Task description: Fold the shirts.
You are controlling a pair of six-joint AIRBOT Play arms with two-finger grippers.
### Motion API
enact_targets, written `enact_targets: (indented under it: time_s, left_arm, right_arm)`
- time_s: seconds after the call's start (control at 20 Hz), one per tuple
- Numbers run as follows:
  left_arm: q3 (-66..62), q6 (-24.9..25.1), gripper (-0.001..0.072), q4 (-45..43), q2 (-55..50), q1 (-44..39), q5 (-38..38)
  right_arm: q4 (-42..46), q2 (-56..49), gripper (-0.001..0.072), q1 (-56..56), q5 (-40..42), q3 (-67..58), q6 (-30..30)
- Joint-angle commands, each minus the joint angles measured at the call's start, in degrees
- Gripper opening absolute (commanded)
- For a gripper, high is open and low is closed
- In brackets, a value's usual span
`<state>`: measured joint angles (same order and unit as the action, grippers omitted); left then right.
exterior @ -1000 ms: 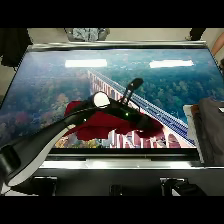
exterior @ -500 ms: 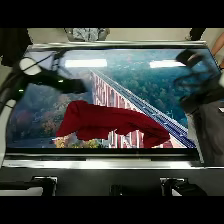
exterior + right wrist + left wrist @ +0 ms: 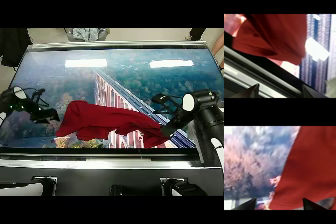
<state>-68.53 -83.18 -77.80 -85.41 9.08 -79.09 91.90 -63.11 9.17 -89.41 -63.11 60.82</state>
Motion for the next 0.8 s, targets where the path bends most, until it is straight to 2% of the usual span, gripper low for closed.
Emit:
enact_targets:
  time_s: [0.0, 0.15, 0.35, 0.5, 0.55, 0.6, 0.7, 0.75]
  left_arm:
    - [5.11, 3.28, 0.0714, -0.02, -0.5, 1.05, 2.16]
    - [5.81, 5.81, 0.0714, 5.84, -0.79, 0.94, 1.55]
    - [7.58, 5.92, 0.0714, 6.05, -1.88, 0.39, 1.6]
    - [9.27, 7.63, 0.0702, 8.87, -2.69, 0.39, 1.68]
    - [9.62, 8.83, 0.0567, 11.19, -2.69, 0.39, 1.97]
    - [9.6, 9.2, 0.039, 13.29, -2.67, 0.42, 2.36]
    - [9.57, 10.08, 0.0094, 17.11, -2.67, 0.42, 2.73]
    - [9.57, 11.37, 0.0029, 18.8, -2.56, 0.42, 2.67]
  right_arm:
    - [-4.92, -0.04, 0.065, -0.04, -0.2, 1.29, -0.24]
    - [-4.85, -0.04, 0.065, -0.04, -0.04, 1.29, -0.46]
    - [-4.87, -0.04, 0.0651, -0.04, -0.66, 1.29, -0.44]
    - [-4.74, -0.04, 0.0682, -0.04, -1.16, 1.29, -0.44]
    - [-4.15, -0.04, 0.07, -0.04, -0.42, 1.42, -0.42]
    - [-2.86, -0.04, 0.0706, -0.04, 1.42, 1.97, -0.42]
    - [2.01, -0.04, 0.0711, -0.09, 7.48, 4.55, -0.39]
    - [4.28, -0.17, 0.0711, -0.11, 12.09, 6.29, 0.48]
